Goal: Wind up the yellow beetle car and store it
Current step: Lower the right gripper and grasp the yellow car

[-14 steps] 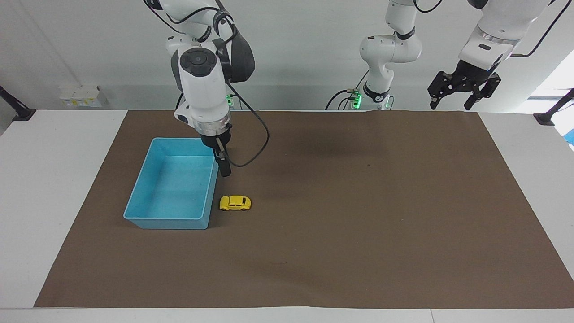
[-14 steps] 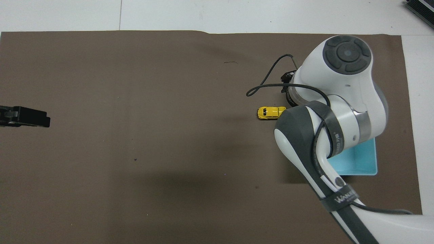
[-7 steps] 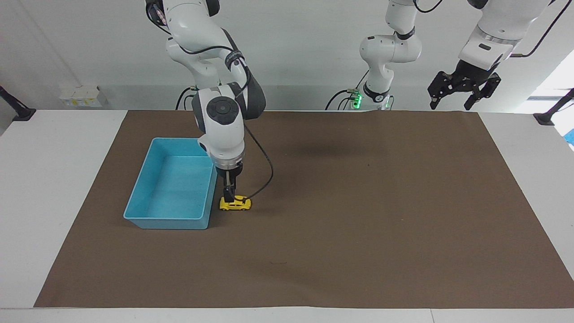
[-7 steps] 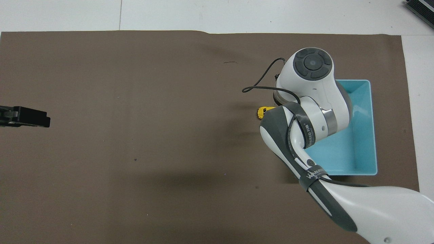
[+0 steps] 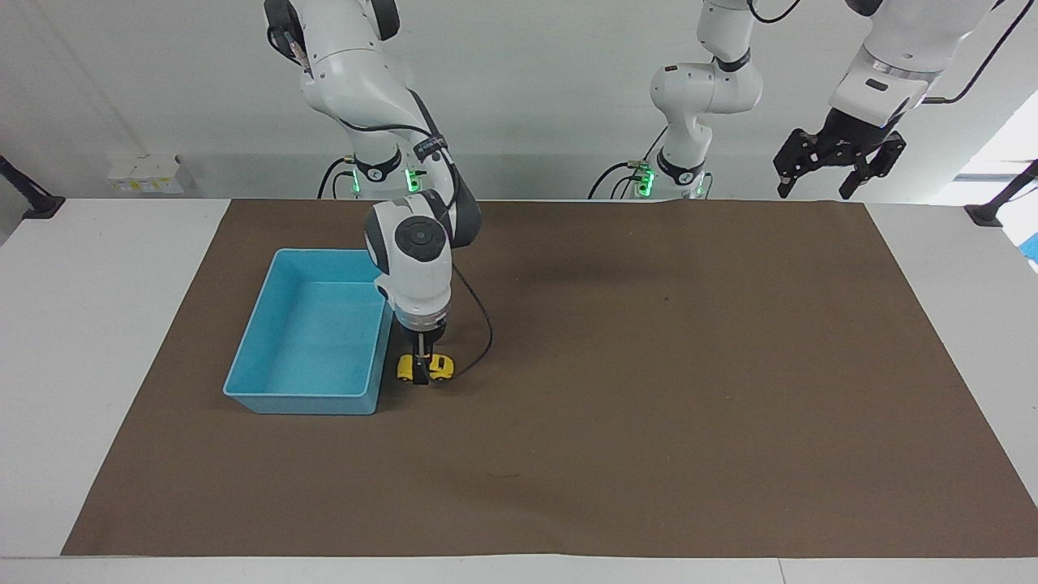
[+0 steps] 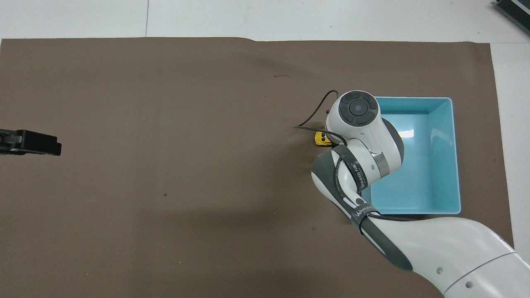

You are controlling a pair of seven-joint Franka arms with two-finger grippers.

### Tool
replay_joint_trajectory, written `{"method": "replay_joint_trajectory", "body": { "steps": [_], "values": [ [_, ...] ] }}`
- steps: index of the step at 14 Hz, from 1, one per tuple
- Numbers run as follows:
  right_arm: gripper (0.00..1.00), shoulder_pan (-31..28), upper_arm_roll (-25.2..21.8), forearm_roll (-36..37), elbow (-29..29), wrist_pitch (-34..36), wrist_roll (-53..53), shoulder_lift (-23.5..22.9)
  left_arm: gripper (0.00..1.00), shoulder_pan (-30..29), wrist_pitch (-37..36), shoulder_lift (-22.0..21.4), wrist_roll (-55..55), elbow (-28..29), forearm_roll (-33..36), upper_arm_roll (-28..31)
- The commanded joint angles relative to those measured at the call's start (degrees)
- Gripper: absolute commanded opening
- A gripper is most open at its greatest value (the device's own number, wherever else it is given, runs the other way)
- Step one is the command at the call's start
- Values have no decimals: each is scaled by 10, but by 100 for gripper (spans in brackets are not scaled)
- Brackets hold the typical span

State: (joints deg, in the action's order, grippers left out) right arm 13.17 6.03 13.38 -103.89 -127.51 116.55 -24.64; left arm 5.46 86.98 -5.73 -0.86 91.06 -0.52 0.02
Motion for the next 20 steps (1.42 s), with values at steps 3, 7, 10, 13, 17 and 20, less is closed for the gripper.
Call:
{"method": "replay_joint_trajectory", "body": {
  "steps": [3,7,10,13,17,20],
  "values": [
    [0,-5,0,19,-25,-33,14,8,100,-10,-8,-4,8,1,4,-6],
    [0,4,1,19,-10,-11,19,8,100,-10,-8,-4,8,1,4,-6],
    [0,10,2,15,11,31,14,29,100,-10,-8,-4,8,1,4,-6],
    [0,8,7,-2,11,71,-19,75,100,-10,-8,-4,8,1,4,-6],
    [0,1,7,-79,12,100,-109,129,100,-10,-8,-4,8,1,4,-6],
    [0,-4,3,-85,12,127,-174,156,100,-10,-8,-4,8,1,4,-6]
  ]
}}
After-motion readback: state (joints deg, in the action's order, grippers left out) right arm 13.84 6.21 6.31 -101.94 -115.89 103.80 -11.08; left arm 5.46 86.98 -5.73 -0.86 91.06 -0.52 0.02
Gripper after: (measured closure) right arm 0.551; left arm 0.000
